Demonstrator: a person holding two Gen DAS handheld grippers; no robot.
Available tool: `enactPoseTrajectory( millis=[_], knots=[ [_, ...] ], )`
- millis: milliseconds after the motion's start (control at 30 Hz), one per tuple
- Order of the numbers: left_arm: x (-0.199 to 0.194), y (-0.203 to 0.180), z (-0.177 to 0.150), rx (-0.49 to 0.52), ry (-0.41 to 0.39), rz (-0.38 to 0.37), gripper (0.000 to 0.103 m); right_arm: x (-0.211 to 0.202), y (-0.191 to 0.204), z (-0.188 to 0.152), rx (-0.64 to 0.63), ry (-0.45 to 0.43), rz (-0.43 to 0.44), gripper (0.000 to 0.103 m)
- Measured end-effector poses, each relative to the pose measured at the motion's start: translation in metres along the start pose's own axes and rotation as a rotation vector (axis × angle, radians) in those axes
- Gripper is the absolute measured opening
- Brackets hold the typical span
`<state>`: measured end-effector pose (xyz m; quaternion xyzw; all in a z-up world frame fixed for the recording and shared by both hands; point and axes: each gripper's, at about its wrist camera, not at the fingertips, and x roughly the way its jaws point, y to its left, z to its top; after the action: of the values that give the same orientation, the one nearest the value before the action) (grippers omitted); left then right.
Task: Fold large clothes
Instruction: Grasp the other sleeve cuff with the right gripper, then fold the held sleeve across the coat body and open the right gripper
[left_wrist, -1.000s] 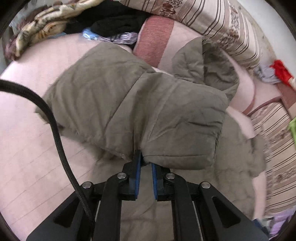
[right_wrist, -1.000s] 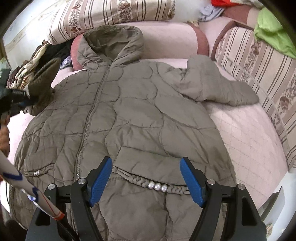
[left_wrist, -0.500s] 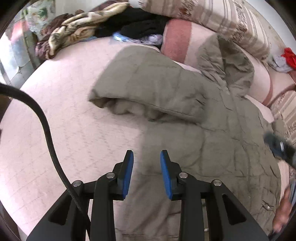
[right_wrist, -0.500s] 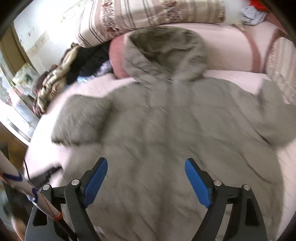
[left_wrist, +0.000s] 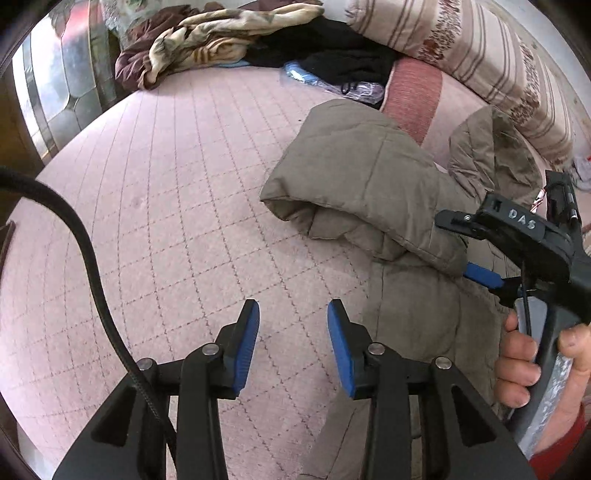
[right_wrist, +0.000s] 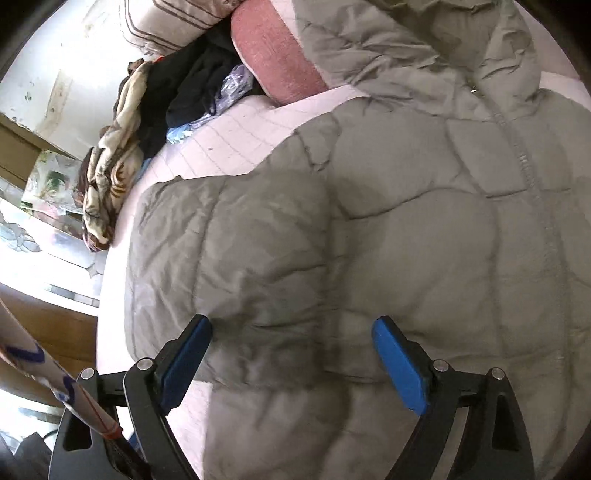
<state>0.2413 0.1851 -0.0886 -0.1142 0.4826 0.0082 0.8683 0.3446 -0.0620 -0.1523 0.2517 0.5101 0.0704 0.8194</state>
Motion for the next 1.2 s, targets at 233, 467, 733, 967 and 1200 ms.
enactPoseTrajectory(
  millis=[233,467,733,967,1200],
  knots=[
    [-0.002,-0.007,-0.003,0.014,-0.009,0.006,0.042,-0.017,0.025,0.001,-0.122,0.002,-0.029,0.012],
    [0.005,-0.019,-0.005,0.041,0.021,-0.005,0.042,-0.078,-0.003,0.007,-0.141,-0.086,-0.135,0.01],
    [0.009,-0.038,-0.009,0.098,0.026,0.02,0.042,-0.124,-0.087,0.023,-0.059,-0.126,-0.349,0.01],
    [0.016,-0.05,-0.014,0.14,0.044,0.025,0.042,-0.146,-0.157,0.034,0.043,-0.141,-0.506,0.009],
    [0.018,-0.056,-0.017,0.167,0.051,0.026,0.042,-0.155,-0.203,0.045,0.128,-0.155,-0.617,0.009]
  ],
)
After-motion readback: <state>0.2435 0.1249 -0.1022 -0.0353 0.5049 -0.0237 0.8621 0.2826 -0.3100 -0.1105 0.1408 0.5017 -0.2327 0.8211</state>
